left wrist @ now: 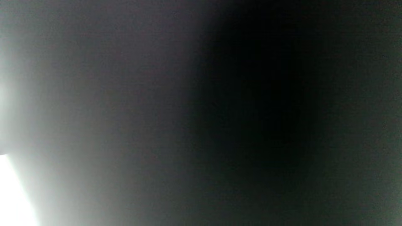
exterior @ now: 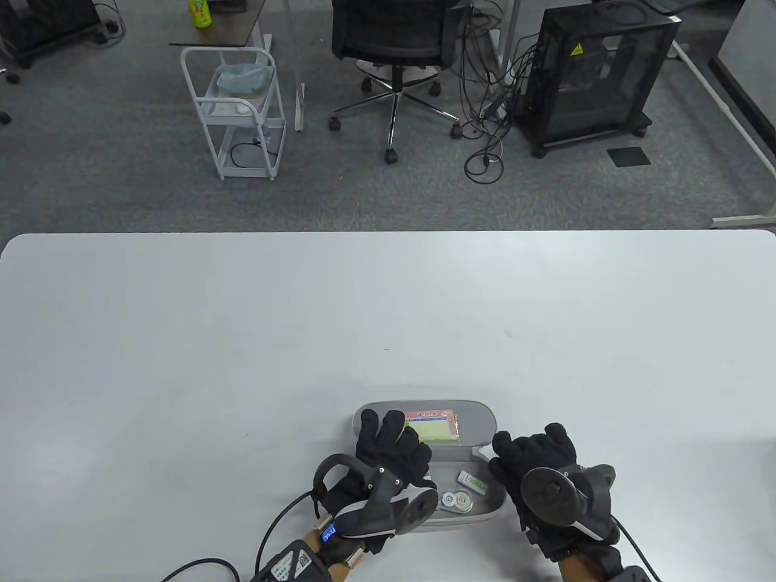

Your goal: Pack double-layer zippered pencil case

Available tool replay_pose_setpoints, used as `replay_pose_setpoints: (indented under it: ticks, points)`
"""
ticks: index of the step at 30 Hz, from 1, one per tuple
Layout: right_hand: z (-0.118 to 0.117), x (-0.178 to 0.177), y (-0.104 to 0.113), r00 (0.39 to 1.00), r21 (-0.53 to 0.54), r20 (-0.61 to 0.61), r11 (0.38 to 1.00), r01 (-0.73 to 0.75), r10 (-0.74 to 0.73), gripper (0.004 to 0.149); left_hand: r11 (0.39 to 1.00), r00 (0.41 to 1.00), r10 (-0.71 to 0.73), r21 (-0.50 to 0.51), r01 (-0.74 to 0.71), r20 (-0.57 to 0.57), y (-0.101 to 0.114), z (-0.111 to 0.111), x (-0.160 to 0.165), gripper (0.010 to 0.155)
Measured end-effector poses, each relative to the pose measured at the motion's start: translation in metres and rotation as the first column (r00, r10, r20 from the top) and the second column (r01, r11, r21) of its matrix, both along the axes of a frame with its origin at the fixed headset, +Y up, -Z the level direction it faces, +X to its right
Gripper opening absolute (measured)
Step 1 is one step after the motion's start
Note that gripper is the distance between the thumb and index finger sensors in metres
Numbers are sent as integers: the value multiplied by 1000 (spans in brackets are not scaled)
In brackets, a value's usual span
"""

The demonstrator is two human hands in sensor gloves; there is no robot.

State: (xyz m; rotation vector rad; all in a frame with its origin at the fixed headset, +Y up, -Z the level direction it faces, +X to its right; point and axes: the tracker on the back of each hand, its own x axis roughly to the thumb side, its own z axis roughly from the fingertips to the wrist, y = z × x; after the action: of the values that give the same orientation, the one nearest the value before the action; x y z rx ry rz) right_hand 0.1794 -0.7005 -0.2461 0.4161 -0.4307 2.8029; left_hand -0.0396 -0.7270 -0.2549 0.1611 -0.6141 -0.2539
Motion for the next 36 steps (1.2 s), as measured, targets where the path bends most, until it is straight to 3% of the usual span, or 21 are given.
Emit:
replay_pose_setpoints:
  ticks: [4,6,9,13,15,19,23,24,25,27,28,29,31,32,33,34,35,36]
  points:
    - [-1,3,1,1000,-3,3,1000,10,-10,51,997,998,67,-36,-66,9,3,-2,-11,65]
    - [0,7,2,1000,-2,8,1000,26,-26,51,983,986,168,-77,-169,-21,10,-7,-27,65]
    - [0,13,4,998,-1,22,998,58,-58,52,930,931,336,-109,-352,-143,15,-21,-65,72]
    - [-3,20,3,995,-16,48,996,85,-84,52,838,833,420,-197,-508,-360,-1,-44,-109,80]
    - [-4,22,1,995,-27,53,996,87,-85,52,797,809,418,-260,-545,-413,-10,-48,-115,82]
    - [-5,23,1,996,-22,56,997,73,-72,52,699,773,488,-349,-624,-405,-17,-52,-110,82]
    - [-5,27,2,995,-13,68,997,78,-77,52,598,671,639,-306,-741,-376,-12,-50,-111,87]
    - [-6,28,2,994,-14,74,997,81,-80,52,562,621,688,-266,-783,-376,-10,-49,-114,90]
    - [-7,31,1,993,-20,82,996,88,-87,53,487,538,752,-229,-843,-380,-7,-48,-117,92]
    - [-8,35,1,989,-33,94,993,114,-111,53,383,446,811,-231,-894,-379,-4,-45,-119,92]
    - [-8,37,1,988,-36,98,991,127,-123,53,365,427,831,-230,-902,-357,-2,-44,-119,91]
    - [-8,40,0,985,-39,106,989,141,-136,53,386,442,846,-231,-893,-299,2,-41,-117,90]
    - [-9,43,0,982,-40,115,987,158,-153,53,549,587,802,-256,-796,-105,10,-37,-110,87]
    - [-9,45,0,980,-42,120,985,168,-162,53,696,707,703,-269,-665,71,14,-32,-102,86]
    - [-10,46,0,978,-45,124,984,172,-165,52,789,780,605,-257,-559,162,15,-29,-96,84]
    - [-10,47,-1,978,-52,137,984,168,-160,52,905,876,420,-178,-386,236,14,-21,-88,82]
    - [-12,48,-2,978,-68,151,986,153,-141,52,969,932,248,-84,-234,266,13,-15,-80,83]
    - [-12,48,-3,979,-88,158,986,141,-126,52,985,942,170,-58,-159,289,12,-12,-75,83]
